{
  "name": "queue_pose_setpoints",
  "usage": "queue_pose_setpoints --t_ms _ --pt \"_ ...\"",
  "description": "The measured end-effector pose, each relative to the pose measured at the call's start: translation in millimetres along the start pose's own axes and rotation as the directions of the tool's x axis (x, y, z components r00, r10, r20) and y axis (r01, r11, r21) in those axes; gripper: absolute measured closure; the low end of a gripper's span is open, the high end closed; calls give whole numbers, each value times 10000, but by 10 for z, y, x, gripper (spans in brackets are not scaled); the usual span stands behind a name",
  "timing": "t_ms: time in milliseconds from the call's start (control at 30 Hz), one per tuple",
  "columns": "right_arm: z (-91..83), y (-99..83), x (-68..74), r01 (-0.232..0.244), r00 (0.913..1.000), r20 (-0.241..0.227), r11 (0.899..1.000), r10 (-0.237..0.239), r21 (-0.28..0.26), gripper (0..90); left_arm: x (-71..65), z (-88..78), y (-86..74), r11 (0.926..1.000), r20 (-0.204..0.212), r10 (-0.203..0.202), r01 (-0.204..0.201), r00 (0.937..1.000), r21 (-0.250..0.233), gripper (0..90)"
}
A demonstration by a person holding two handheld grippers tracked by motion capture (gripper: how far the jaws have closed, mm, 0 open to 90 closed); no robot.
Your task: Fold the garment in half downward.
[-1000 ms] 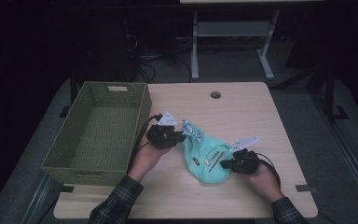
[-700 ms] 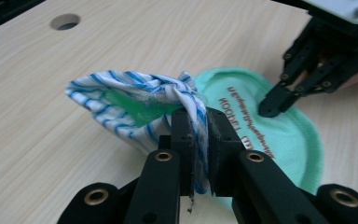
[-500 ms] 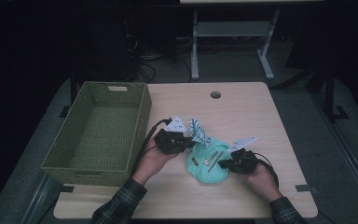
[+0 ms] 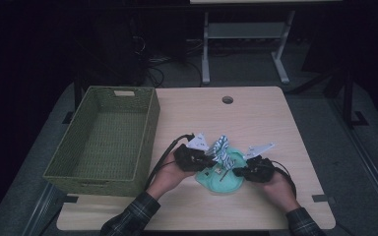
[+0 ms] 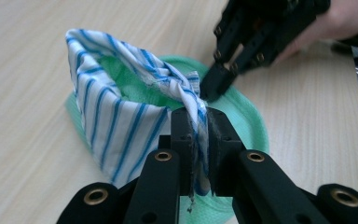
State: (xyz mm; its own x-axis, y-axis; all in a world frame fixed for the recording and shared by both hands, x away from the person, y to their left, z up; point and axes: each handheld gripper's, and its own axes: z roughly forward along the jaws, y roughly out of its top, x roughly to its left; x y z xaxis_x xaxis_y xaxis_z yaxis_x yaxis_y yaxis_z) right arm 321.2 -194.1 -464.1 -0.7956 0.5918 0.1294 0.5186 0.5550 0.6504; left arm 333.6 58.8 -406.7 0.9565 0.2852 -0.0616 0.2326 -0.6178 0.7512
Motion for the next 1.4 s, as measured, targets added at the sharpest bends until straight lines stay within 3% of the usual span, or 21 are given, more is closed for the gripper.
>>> queue_pose_setpoints --t_ms 200,333,433,567,767,900,1133,1233,1400 --pt "-82 -22 -46 -159 9997 182 9996 163 -232 897 -3 86 -44 9988 489 -182 160 9986 454 803" --pt "-141 -30 -50 -197 9996 178 9991 204 -377 897 6 79 -39 9982 706 -236 196 9972 570 704" --pt "-179 -24 -24 -171 9998 47 9984 173 -543 897 25 35 -23 9981 769 -402 365 9962 489 604" --pt "-160 3 32 22 9999 -155 9980 -32 -625 897 69 -65 12 9983 717 -568 554 9958 203 549" --pt "-35 93 67 251 9988 -397 9983 -272 -523 897 177 -162 28 9953 281 -945 950 9951 -178 540" --pt "71 194 89 421 9980 -453 9980 -443 -477 897 255 -139 16 9920 -139 -1256 1254 9920 -156 541" --pt "197 333 181 711 9951 -648 9956 -750 -605 897 374 -67 6 9832 -526 -1821 1811 9819 -229 528" --pt "246 362 226 856 9934 -722 9947 -897 -577 898 391 -34 -13 9778 -635 -2097 2095 9757 -109 522" --pt "272 376 265 951 9922 -757 9940 -991 -542 898 411 50 -57 9756 -807 -2156 2182 9731 239 539"
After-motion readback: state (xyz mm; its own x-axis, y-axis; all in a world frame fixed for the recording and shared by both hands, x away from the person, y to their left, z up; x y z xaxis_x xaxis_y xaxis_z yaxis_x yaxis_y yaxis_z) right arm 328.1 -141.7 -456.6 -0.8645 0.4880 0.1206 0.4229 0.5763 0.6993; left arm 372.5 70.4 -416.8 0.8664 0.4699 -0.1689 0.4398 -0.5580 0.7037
